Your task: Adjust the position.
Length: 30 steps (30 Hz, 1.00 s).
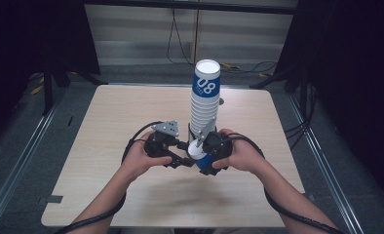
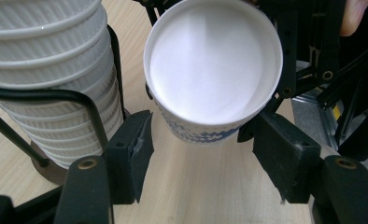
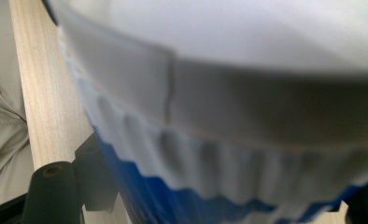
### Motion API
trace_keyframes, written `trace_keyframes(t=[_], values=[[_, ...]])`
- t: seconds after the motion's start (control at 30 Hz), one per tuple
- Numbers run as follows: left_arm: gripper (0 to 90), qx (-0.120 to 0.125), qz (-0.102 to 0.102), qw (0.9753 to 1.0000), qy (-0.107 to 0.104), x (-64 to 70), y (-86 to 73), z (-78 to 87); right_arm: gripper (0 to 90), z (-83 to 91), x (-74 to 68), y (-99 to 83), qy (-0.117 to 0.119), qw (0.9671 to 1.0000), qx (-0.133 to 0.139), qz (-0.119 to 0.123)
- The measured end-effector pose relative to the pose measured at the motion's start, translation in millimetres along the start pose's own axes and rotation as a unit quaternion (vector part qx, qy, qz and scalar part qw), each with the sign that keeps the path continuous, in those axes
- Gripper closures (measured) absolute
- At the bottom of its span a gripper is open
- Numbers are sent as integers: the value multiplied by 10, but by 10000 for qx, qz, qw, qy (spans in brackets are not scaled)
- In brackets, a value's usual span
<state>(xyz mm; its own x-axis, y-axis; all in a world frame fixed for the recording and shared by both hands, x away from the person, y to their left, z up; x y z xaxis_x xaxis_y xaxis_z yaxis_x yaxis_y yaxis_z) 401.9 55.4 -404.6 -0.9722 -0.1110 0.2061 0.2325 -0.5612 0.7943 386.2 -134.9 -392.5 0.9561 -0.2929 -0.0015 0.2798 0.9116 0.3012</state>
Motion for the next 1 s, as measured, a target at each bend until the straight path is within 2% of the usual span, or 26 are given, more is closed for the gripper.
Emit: trace_keyframes(t=[0.03, 0.13, 0.17, 0.2, 0.23, 0.37, 0.57, 0.63, 0.67, 0.7, 0.8, 1.0], values=[[366, -17, 13, 10000, 17, 0, -3, -2, 219, -7, 9, 7, -12, 10000, 43, 86], [318, 13, 53, 10000, 54, -2, -4, -1, 220, -6, -7, 30, 0, 10000, -32, 26], [277, 21, 117, 9999, 90, -2, 1, 4, 220, -11, -2, 39, -12, 9999, 7, 110], [219, 42, 133, 9999, 86, -2, 5, 5, 220, -7, -17, 50, 11, 10000, -7, 59], [198, 34, 132, 9999, 82, 1, 10, 12, 220, -8, -12, 53, 14, 9999, -1, 115], [157, 70, 109, 9999, 67, 10, 31, 3, 220, 0, -28, 75, 1, 9999, -49, 118], [159, 74, 124, 9999, 3, 10, 47, -37, 219, -23, -51, 94, 18, 9999, -43, 145], [201, 114, 102, 9998, -113, 3, 40, -39, 219, -45, -49, 98, 51, 9997, 10, 242], [247, 144, 84, 9997, -206, 5, 35, -43, 219, -50, -53, 98, 45, 9998, -7, 210], [287, 149, 53, 9996, -213, 10, 31, -44, 218, -52, -56, 98, 43, 9998, -18, 187], [294, 127, 16, 9997, -217, 9, 22, -30, 218, -63, -54, 101, 55, 9996, 6, 265], [299, 192, 1, 9996, -228, 12, -25, 2, 215, -55, -81, 97, 65, 9998, 64, 182]])
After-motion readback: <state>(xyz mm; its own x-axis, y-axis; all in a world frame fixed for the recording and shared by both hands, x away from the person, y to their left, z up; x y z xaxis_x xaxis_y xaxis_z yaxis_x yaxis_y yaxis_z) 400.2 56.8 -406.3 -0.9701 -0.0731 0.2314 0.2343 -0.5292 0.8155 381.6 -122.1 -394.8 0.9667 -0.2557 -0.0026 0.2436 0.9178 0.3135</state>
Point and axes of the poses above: each handheld gripper's, and its own axes: z roughly backward along the jaws, y roughly out of its top, x roughly to its right, the point moved 1 cm from there along -z, roughly forward along the jaws, and after that the axes turned 3 degrees about -x, right-handed, at the moved point
